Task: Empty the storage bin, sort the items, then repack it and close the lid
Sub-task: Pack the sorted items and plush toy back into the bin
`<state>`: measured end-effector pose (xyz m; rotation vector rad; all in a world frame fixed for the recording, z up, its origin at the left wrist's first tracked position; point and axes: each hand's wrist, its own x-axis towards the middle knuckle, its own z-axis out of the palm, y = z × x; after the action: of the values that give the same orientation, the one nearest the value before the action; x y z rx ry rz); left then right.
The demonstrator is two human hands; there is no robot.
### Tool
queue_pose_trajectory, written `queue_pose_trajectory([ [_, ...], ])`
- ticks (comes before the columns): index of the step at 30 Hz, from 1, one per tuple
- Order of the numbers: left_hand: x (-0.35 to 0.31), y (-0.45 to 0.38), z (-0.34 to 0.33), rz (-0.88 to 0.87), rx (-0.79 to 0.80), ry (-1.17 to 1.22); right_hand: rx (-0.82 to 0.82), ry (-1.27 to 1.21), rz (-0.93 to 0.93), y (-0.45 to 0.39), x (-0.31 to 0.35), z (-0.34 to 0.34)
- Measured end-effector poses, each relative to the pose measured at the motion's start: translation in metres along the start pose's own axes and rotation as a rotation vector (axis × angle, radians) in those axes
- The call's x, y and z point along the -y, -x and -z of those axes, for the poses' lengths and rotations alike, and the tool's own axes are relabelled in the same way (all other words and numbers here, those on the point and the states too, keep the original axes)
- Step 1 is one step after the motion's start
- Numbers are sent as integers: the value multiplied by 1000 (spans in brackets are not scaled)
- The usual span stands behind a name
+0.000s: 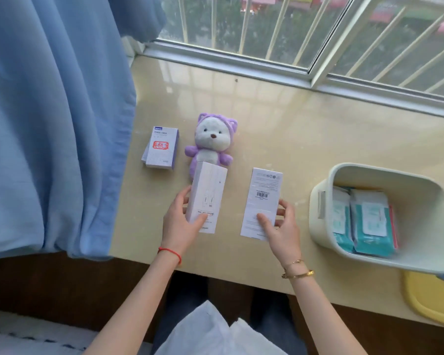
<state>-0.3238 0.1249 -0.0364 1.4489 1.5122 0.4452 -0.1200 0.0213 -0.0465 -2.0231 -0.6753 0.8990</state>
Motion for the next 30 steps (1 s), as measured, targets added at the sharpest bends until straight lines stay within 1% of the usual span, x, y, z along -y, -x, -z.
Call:
queue_pose_trajectory([
  [6, -91, 62, -128, -23, 114, 226, -69, 37, 20, -2, -40, 153],
  [11, -137, 91, -235, -29, 163, 261, -171, 93, -11, -20, -87, 266],
  [15, -158, 99, -306, -13, 206, 222, -211, 139, -71, -48, -118, 325],
  [18, -164, 95, -352, 16, 244, 187, -219, 192, -106, -75, -140, 348],
  [20, -163, 91, -377, 36, 268, 147, -188, 207, -124, -92, -151, 354],
  [23, -158, 84, -406, 62, 286, 106, -132, 248, -161, -113, -164, 353],
  [27, -146, 78, -435, 147, 273, 59, -54, 302, -210, -130, -180, 345],
  [30, -137, 76, -452, 137, 288, 22, -18, 395, -233, -135, -191, 342],
])
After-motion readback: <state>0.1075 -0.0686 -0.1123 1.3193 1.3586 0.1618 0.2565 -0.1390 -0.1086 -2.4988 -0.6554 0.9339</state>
